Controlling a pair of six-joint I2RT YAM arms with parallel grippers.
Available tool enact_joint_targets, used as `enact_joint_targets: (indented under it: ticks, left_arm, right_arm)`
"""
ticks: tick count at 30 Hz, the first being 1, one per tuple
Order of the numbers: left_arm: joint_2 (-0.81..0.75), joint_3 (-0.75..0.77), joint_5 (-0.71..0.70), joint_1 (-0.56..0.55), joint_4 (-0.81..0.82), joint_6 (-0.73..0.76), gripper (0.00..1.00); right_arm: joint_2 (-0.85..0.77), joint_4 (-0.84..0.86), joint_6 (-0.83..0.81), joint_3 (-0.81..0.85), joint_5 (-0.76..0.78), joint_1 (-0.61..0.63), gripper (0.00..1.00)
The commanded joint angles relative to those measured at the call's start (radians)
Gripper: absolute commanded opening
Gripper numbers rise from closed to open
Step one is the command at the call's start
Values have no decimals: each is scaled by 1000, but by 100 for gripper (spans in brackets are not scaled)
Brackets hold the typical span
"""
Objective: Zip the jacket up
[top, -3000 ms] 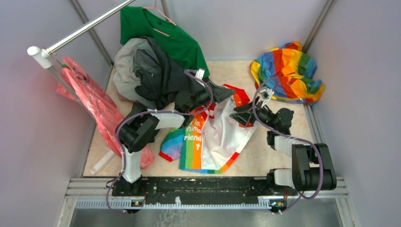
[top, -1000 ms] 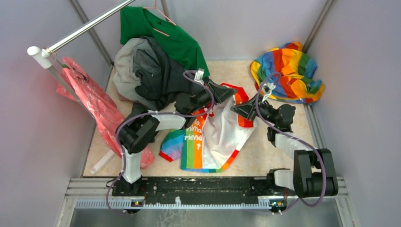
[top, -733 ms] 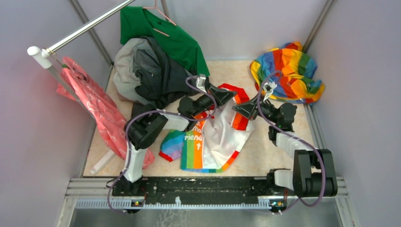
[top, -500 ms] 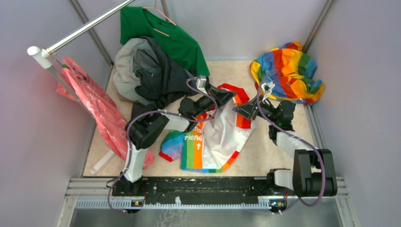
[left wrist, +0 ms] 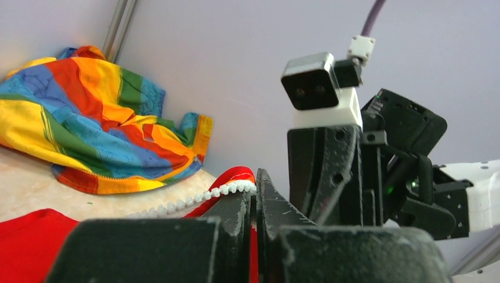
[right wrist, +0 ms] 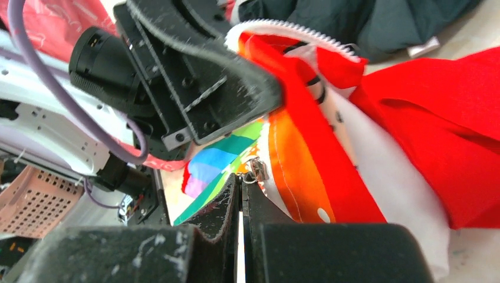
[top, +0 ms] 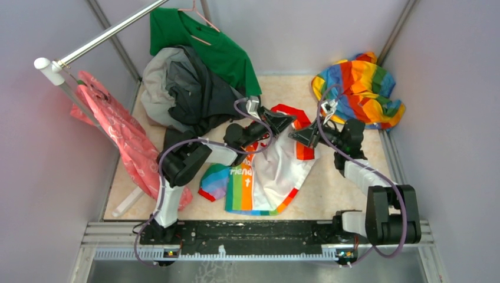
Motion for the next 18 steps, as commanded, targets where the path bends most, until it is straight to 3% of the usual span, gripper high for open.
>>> enact_joint_targets:
  ticks: [1,10,18]
  left_arm:
    - [-1,-29,-10,-30,274,61,0]
    - [-40,-60,-25,-46,205,259,0]
    - [-74,-98,-74,0,187,331,0]
  right_arm:
    - [-10,76,47,19,-25,-49,0]
    - [-26,240,139,1,-122,-28,0]
    - [-64,237,154,-4,-181,-85,0]
